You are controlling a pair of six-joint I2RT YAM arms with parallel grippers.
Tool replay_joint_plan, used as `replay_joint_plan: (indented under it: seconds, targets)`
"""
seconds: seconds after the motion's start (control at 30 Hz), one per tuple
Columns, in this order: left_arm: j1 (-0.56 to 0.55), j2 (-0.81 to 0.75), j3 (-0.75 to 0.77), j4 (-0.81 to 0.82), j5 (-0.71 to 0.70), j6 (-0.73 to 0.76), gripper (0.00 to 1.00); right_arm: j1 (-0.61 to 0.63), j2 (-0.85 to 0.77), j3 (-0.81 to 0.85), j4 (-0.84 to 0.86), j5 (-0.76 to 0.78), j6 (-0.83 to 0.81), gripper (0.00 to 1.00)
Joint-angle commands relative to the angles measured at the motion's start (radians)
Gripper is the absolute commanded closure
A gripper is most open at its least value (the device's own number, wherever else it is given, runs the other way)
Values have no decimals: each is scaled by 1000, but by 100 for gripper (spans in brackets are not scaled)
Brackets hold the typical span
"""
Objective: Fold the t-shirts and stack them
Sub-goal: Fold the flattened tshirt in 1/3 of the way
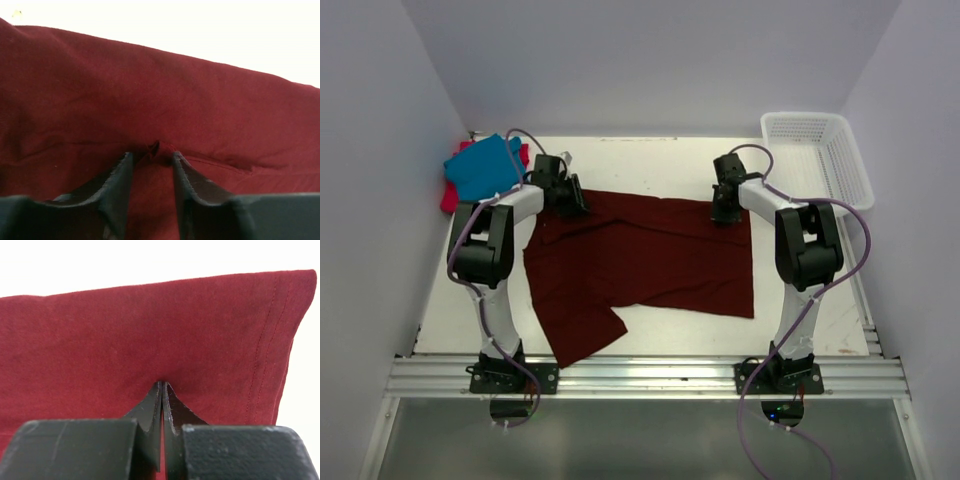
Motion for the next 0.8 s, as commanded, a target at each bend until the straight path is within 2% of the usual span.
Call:
replay_joint_plan:
  seconds: [0.0, 0.3, 0.77]
  targets:
    - [-10, 15, 30, -3, 15, 28, 63, 5, -61, -14, 17, 23, -11, 100]
    - [-16, 23, 28, 9, 33, 27, 99, 5, -67, -22, 17, 29, -13, 100]
    - [-70, -157, -74, -33, -25, 12, 100, 6, -70, -28, 20, 22, -13, 100]
